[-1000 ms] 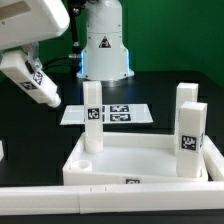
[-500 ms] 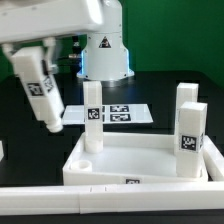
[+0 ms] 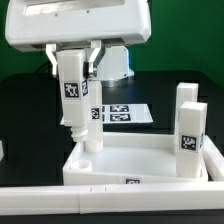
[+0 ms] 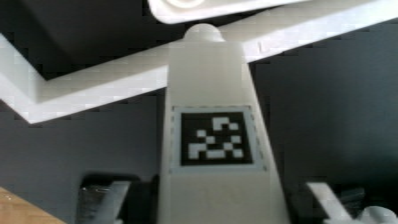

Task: Assemble desk

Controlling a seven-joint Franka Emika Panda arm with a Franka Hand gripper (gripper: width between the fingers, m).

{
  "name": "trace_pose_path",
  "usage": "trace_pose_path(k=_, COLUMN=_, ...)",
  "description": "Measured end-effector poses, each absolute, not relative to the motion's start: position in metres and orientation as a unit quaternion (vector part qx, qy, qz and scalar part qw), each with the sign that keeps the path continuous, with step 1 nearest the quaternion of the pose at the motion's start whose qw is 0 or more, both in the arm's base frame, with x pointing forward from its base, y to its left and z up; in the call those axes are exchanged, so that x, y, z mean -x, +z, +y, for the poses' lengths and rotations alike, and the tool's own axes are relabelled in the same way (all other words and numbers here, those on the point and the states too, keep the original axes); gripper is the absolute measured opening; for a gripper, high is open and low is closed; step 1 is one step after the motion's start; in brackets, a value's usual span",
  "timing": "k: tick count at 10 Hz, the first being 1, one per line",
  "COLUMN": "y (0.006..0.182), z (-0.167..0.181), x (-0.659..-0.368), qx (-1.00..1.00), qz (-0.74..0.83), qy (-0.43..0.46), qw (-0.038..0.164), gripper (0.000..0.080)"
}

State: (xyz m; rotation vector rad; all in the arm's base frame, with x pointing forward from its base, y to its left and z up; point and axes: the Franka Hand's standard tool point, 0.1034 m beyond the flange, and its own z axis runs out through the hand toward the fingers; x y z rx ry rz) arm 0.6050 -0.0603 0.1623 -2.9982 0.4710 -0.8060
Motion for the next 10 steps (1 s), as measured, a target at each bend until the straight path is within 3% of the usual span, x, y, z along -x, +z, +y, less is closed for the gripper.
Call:
trace_pose_path(k=2, y=0.147, z=-0.06, x=-0.61, qx=0.962, qz=0.108, qy=-0.249, qw=-0.014, gripper=0.0285)
trace_pose_path(k=4, y=0.131, z=-0.061, x=-0.605, qx=0.965, qz=0.111, qy=-0.237, qw=-0.016, gripper=0.0285)
trace_pose_path(k=10, y=0.121, z=-0.069, x=-0.599, qx=0.965, qz=0.128, qy=-0.228, qw=-0.016, gripper=0.0285)
